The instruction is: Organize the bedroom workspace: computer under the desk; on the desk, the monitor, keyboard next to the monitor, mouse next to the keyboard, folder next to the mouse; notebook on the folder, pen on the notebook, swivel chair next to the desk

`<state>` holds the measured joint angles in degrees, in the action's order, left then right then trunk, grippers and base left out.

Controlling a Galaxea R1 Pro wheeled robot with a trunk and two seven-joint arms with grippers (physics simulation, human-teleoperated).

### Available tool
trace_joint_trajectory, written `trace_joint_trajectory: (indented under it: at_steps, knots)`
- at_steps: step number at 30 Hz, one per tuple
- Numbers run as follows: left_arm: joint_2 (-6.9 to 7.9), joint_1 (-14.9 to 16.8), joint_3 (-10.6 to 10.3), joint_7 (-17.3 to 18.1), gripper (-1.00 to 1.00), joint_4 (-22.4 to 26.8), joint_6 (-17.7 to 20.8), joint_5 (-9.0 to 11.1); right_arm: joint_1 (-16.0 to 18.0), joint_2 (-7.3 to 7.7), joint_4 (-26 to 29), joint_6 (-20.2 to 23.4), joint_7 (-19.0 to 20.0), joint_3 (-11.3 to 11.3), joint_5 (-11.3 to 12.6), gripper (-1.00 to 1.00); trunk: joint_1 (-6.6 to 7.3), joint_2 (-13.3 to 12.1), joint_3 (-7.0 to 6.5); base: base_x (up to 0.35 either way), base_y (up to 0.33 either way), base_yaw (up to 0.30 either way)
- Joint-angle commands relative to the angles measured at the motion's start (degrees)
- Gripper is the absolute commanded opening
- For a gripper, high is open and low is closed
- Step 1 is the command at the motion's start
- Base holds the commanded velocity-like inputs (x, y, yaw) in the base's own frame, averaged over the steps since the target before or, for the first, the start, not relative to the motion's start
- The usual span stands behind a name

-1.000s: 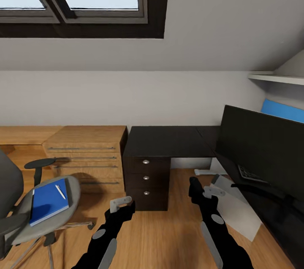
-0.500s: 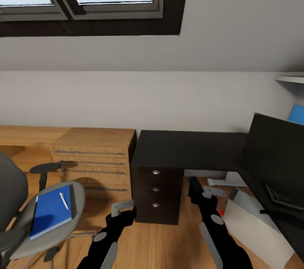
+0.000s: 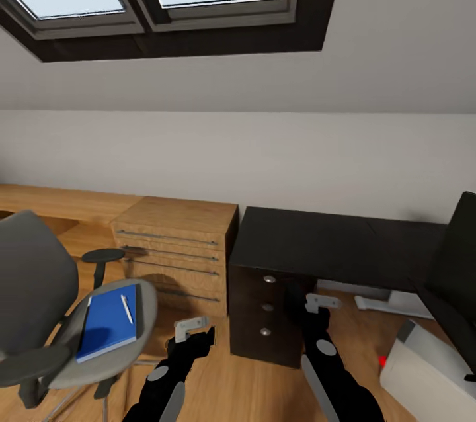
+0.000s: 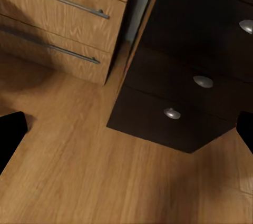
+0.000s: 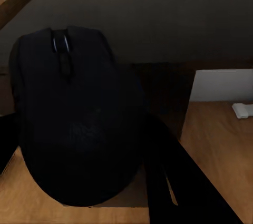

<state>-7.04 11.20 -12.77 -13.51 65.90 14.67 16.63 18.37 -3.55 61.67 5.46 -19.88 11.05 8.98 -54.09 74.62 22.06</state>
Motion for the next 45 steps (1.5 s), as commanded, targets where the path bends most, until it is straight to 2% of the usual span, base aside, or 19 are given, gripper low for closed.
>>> trace_joint_trajectory:
  at_steps: [1, 14, 22, 26, 34, 45]
  knots:
    - [0.01, 0.0, -0.2, -0.5, 1.00, 0.0, 0.2, 0.6, 0.0, 0.04, 0.1, 0.2, -0.5, 0.2, 0.5, -1.00, -0.03, 0.0, 0.07, 0.292, 0.000, 0.277]
    - [-0.10, 0.0, -0.5, -0.6, 1.00, -2.7, 0.2, 0.5, -0.2, 0.07, 0.1, 0.3, -0.6, 1.0, 0.5, -1.00, -0.03, 0.0, 0.39, 0.315, 0.000, 0.243]
    - [-0.17, 0.0, -1.0, -0.6, 1.00, -2.7, 0.2, 0.5, -0.2, 0.29, 0.0, 0.3, -0.5, 1.0, 0.5, -1.00, -0.03, 0.0, 0.42, 0.310, 0.000, 0.023]
    - [-0.17, 0.0, -1.9, -0.6, 1.00, -2.7, 0.2, 0.5, -0.2, 0.38, -0.2, 0.1, -0.4, 1.0, 0.5, -1.00, -0.03, 0.0, 0.42, 0.319, 0.000, 0.000]
    - [-0.17, 0.0, -2.0, -0.6, 1.00, -2.6, 0.1, 0.5, -0.2, 0.47, -0.9, 0.2, 0.1, 1.0, 0.6, -1.00, -0.03, 0.0, 0.42, 0.297, 0.000, 0.000]
    - [-0.17, 0.0, -1.9, -0.5, 1.00, -2.5, 0.1, 0.5, -0.2, 0.31, -3.6, 0.4, 1.4, 1.1, 0.6, -1.00, -0.03, 0.0, 0.42, 0.065, 0.000, 0.000]
